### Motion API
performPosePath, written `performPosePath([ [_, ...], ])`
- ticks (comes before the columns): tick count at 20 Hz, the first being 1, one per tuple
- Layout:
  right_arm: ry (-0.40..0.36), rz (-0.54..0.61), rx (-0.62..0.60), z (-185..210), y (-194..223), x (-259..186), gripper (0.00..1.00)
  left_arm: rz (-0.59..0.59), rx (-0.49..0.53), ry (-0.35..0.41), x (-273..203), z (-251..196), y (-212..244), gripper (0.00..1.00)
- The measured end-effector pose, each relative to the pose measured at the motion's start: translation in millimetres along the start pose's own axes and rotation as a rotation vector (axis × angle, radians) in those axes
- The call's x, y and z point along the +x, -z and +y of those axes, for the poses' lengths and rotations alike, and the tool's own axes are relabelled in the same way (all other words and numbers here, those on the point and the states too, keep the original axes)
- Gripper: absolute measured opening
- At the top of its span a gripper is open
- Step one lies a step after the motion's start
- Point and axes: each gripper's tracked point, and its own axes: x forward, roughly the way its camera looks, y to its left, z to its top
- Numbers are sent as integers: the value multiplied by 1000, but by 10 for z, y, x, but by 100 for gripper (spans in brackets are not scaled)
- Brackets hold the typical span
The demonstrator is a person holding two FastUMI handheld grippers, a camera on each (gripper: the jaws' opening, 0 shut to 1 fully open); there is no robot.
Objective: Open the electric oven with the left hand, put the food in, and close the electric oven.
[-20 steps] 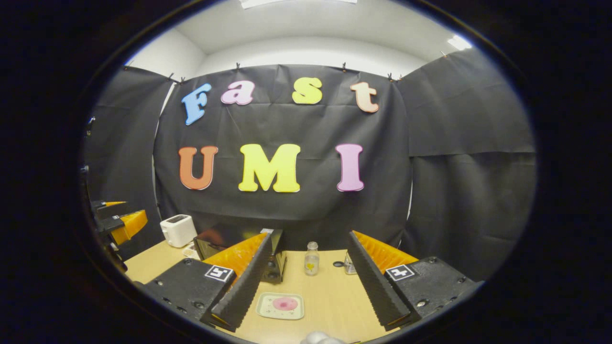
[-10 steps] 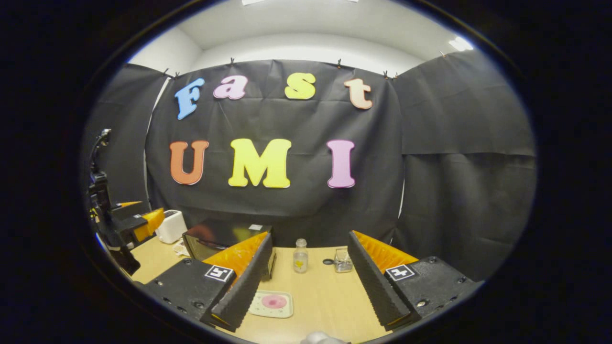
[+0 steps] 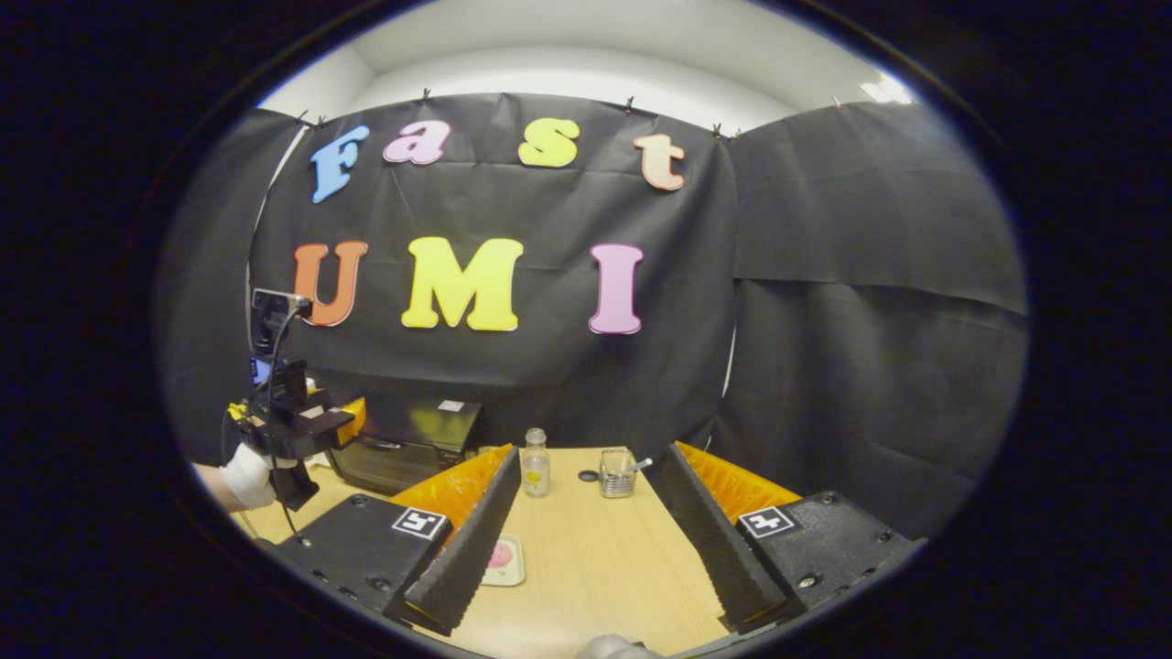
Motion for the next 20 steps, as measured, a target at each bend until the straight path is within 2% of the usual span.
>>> performPosePath([
  [5, 51, 45, 2, -118, 110, -39, 100, 85, 26, 11, 347, -88, 469, 97],
  [7, 64, 55, 3, -143, 137, -54, 96, 134, 21, 10, 410, -108, 636, 97],
  [9, 71, 54, 9, -166, 136, -62, 96, 121, 7, 9, 453, -101, 623, 98],
  [10, 77, 58, 11, -183, 156, -71, 100, 135, 4, 6, 416, -92, 662, 96],
  [11, 81, 58, 14, -191, 157, -84, 96, 126, -2, 4, 402, -88, 645, 97],
  [13, 83, 58, 25, -190, 156, -106, 100, 136, -8, 4, 353, -91, 656, 97],
  [14, 82, 56, 28, -180, 165, -117, 96, 141, -6, 6, 318, -96, 674, 97],
  [16, 77, 54, 34, -152, 165, -130, 100, 148, -6, 16, 232, -95, 703, 97],
  [18, 66, 58, 41, -105, 179, -142, 96, 155, -11, 25, 113, -84, 744, 97],
  [20, 50, 55, 41, -43, 173, -167, 100, 167, -18, 36, -10, -65, 811, 97],
])
